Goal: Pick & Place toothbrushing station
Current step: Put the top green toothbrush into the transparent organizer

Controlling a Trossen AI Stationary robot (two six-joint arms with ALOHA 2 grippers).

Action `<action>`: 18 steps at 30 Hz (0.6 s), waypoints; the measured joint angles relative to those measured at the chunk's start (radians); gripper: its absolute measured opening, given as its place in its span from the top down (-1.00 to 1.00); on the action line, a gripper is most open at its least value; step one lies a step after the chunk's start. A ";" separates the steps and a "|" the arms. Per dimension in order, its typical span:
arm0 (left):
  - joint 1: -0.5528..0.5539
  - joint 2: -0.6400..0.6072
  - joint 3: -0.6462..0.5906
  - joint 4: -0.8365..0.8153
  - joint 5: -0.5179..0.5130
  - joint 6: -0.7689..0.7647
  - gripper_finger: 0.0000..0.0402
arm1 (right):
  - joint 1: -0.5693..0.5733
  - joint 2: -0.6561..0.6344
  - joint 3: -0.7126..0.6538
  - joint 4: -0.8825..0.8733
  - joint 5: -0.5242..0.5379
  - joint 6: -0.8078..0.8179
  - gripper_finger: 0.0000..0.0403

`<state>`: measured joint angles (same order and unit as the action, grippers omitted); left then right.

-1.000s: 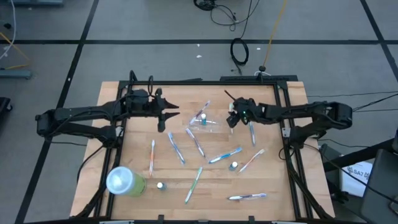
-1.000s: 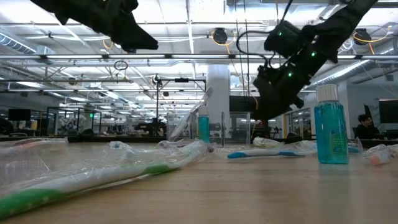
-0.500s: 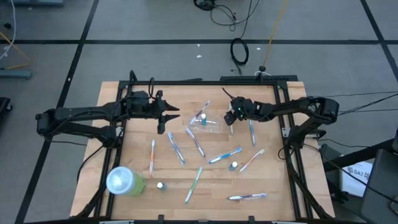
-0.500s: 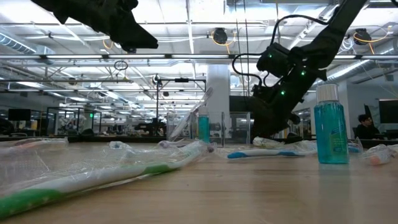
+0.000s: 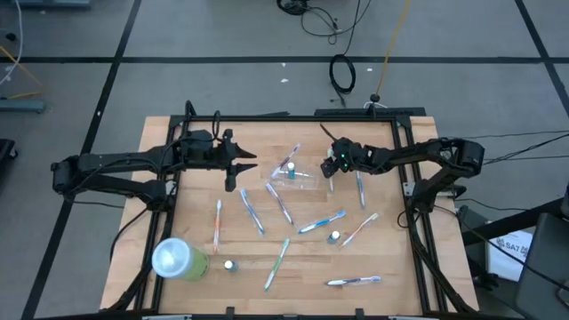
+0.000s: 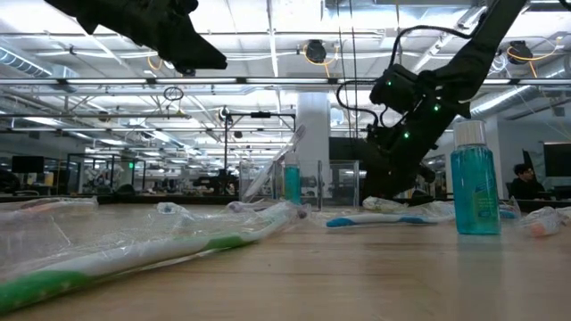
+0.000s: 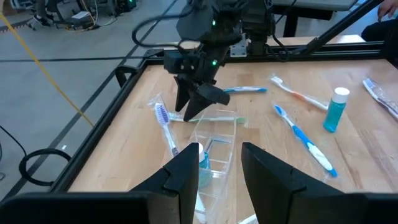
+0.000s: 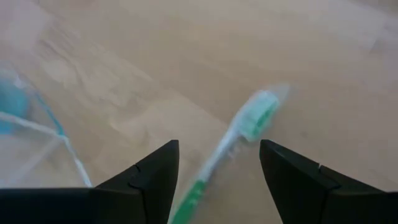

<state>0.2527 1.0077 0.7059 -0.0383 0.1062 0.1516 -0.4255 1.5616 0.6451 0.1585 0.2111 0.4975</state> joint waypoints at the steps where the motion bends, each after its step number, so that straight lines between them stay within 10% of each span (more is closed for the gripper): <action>1: 0.000 0.000 0.000 0.000 0.000 0.000 0.36 | 0.000 0.007 0.000 -0.001 0.000 0.006 -0.08; 18: 0.000 0.000 0.000 0.013 0.000 -0.001 0.36 | 0.008 0.137 0.003 0.113 0.080 -0.012 0.30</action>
<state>0.2527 1.0077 0.7059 -0.0250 0.1062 0.1502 -0.4176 1.6990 0.6479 0.2719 0.2912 0.4859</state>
